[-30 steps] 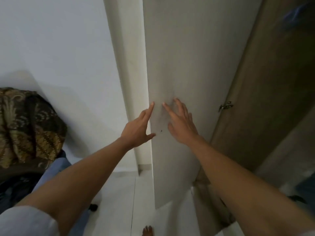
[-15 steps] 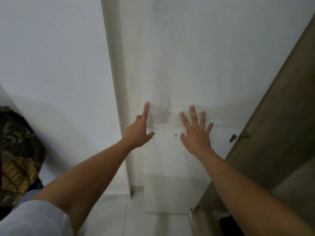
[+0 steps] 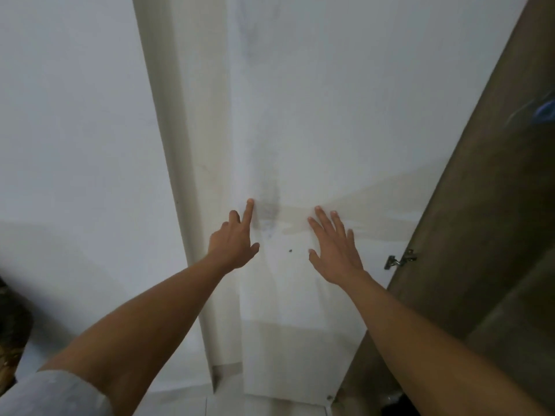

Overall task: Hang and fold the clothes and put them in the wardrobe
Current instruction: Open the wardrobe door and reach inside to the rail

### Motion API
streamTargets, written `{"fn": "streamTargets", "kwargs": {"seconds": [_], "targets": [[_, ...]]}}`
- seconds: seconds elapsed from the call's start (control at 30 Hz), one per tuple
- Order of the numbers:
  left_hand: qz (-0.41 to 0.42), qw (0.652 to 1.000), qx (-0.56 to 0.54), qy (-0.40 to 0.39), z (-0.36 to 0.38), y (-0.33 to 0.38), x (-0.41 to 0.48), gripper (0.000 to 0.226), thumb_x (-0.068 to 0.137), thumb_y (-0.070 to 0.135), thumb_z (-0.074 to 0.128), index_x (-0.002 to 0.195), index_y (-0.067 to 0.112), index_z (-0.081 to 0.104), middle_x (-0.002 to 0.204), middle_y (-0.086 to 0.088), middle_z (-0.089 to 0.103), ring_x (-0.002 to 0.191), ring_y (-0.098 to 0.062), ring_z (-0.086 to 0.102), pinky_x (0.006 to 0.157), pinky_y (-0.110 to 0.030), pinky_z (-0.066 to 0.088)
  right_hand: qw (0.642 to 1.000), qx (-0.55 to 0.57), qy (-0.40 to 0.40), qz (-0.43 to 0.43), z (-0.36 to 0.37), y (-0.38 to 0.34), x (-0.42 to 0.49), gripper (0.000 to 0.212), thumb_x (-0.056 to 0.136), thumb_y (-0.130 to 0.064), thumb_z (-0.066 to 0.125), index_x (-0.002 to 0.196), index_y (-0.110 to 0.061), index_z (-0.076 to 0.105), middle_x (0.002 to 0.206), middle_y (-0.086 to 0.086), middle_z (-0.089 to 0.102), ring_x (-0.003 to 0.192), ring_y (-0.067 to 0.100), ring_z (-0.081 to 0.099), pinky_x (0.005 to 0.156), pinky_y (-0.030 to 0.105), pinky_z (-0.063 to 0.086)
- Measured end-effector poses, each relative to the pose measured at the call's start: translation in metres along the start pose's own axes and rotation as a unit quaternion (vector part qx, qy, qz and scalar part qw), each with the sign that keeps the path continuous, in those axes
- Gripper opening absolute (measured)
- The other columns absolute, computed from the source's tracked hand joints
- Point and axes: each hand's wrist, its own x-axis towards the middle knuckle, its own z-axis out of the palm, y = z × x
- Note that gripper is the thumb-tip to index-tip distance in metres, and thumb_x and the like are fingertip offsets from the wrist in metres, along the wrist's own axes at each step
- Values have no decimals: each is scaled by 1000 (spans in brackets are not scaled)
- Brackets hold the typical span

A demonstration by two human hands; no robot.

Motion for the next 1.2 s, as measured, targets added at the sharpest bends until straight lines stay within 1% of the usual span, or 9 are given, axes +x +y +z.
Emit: {"fn": "streamTargets", "kwargs": {"seconds": [0.17, 0.3, 0.43, 0.57, 0.7, 0.87, 1.03, 1.17, 1.2], "targets": [[-1, 998, -44, 41, -8, 31, 1, 96, 89, 56, 58, 154, 8, 5, 136, -7, 42, 99, -28, 62, 67, -38, 52, 997, 69, 2, -29, -24, 19, 0, 62, 100, -28, 49, 156, -29, 21, 165, -13, 7, 152, 12, 4, 122, 49, 14], [-21, 992, -99, 76, -38, 55, 7, 60, 91, 59, 51, 130, 13, 44, 118, -2, 61, 95, -25, 65, 72, -35, 50, 992, 111, 46, -36, -69, 45, 3, 54, 100, -28, 51, 152, -29, 34, 160, -12, 29, 145, 8, 30, 115, 33, 33], [113, 978, -90, 153, -89, 89, 20, 70, 92, 56, 53, 151, 24, 33, 125, 8, 59, 90, -14, 66, 75, -31, 55, 983, 101, 150, -23, -145, 72, 11, 51, 98, -24, 55, 147, -25, 43, 151, -9, 41, 135, 10, 44, 106, 22, 35], [247, 940, -72, 223, -174, 163, 48, 72, 91, 58, 53, 152, 28, 30, 132, 6, 54, 106, -16, 64, 79, -35, 55, 964, 70, 257, -19, -231, 100, 11, 50, 91, -18, 64, 140, -20, 52, 141, -4, 53, 123, 16, 56, 101, 31, 48], [320, 904, -77, 272, -247, 233, 68, 68, 90, 55, 57, 149, 27, 36, 138, 5, 51, 117, -17, 61, 83, -39, 55, 944, 47, 326, 36, -309, 130, 1, 56, 89, -20, 68, 142, -19, 50, 141, 4, 53, 127, 22, 54, 106, 40, 47], [396, 861, -56, 315, -307, 320, 78, 70, 90, 56, 59, 149, 27, 37, 143, 1, 50, 114, -22, 62, 87, -35, 54, 912, 43, 380, 147, -380, 176, -23, 62, 88, -24, 71, 144, -28, 45, 141, 1, 51, 126, 20, 53, 100, 45, 50], [447, 836, -53, 312, -326, 391, 93, 68, 84, 56, 66, 141, 24, 46, 126, -1, 57, 97, -21, 63, 74, -28, 51, 903, 93, 378, 182, -403, 233, -28, 70, 81, -11, 73, 145, -13, 45, 147, 11, 48, 136, 30, 45, 112, 43, 38], [483, 831, -33, 273, -316, 439, 115, 71, 81, 58, 68, 138, 22, 46, 121, -2, 54, 94, -20, 59, 72, -31, 50, 907, 77, 347, 225, -403, 284, -23, 82, 77, -34, 77, 148, -21, 39, 152, 9, 42, 140, 30, 40, 114, 46, 36], [486, 833, -32, 263, -312, 450, 123, 72, 81, 60, 67, 138, 22, 46, 123, -3, 54, 98, -21, 58, 75, -33, 51, 909, 70, 342, 227, -402, 293, -22, 87, 77, -33, 78, 151, -18, 34, 154, 10, 39, 141, 32, 38, 115, 45, 34]]}}
